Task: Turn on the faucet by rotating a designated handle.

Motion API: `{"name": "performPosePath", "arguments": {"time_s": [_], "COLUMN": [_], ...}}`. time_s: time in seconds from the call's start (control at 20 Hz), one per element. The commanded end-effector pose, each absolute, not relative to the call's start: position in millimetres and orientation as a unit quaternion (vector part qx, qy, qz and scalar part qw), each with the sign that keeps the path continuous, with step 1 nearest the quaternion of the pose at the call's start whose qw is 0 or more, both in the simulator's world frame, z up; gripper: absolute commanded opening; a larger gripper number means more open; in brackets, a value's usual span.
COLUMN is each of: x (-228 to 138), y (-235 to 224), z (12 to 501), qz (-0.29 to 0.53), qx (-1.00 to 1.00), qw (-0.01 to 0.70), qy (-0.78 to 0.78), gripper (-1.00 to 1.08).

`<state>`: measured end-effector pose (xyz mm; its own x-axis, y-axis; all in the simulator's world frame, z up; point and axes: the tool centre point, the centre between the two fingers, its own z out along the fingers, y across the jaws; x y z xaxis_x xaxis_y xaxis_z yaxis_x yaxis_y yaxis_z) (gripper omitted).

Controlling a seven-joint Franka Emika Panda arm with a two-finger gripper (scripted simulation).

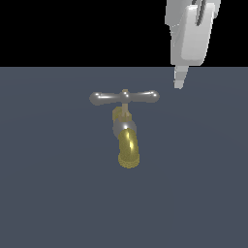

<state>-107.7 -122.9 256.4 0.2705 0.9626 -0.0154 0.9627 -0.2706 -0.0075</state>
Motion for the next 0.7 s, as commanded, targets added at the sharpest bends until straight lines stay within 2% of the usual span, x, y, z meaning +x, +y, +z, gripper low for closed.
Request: {"name": "performPosePath", "arguments": {"time_s": [0.0, 0.65], "x": [-99.2, -61.9], "y": [-122.3, -111.8], "z": [248.1, 210.6], "qz": [-0.007, -0.002], "qx": [0.781, 0.701], "qw": [0.002, 0.001], "qy": [0.625, 0.713], "gripper": [-1.0, -1.0]}}
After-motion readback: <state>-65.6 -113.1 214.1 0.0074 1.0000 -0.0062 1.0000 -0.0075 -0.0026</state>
